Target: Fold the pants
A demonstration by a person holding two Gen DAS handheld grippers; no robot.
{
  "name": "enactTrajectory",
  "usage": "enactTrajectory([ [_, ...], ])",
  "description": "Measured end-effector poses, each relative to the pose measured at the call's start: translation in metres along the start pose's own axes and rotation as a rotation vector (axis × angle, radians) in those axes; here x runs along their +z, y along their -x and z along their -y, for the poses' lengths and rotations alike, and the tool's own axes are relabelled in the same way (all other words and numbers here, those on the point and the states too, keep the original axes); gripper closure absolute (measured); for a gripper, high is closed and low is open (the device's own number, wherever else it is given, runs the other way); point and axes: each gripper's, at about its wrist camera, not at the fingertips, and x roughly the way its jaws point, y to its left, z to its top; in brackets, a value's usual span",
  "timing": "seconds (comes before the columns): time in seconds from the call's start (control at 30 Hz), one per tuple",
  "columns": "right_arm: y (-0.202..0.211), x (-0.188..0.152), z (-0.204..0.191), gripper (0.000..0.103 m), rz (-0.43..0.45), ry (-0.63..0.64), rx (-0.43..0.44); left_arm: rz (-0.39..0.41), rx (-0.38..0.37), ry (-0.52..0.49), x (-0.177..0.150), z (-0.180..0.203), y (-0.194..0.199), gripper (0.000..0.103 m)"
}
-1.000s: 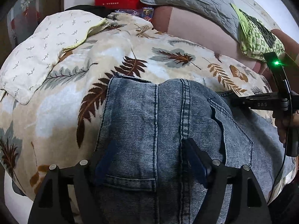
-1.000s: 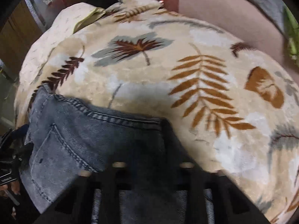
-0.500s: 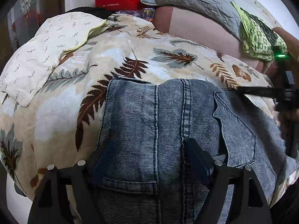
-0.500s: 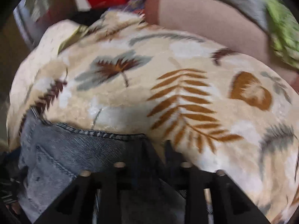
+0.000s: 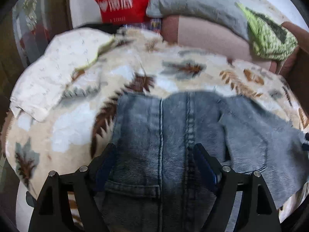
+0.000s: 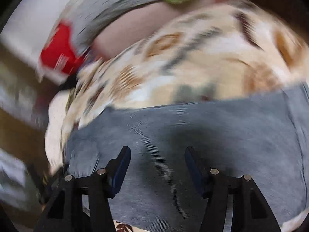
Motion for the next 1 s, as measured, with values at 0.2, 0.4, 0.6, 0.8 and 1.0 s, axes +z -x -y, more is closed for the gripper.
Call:
enactTrajectory([
  [0.2,-0.010,0.015,0.048,0.041,-0.043,-0.132,0.070,-0.051,0.012,-0.142,-0.013,0.033,-0.004,0.020],
  [0.4,-0.004,0.045,0.075,0.034,0.043,-0.161,-0.043,-0.088,-0.009,-0.045,-0.016,0.016,-0.023,0.008],
  [0.6,0.068,0.025,0.075,0.038,0.169,-0.200,0.057,-0.083,-0.025,-0.028,-0.016,0.013,-0.023,0.008],
  [0.8,0.135,-0.047,0.119,0.038,0.184,-0.426,0.050,-0.086,-0.047,0.009,-0.015,0.009,-0.019,0.008],
  [1.0,0.123,-0.079,0.168,0.038,0.147,-0.623,0.029,-0.087,-0.058,0.029,-0.014,0.005,-0.017,0.008],
])
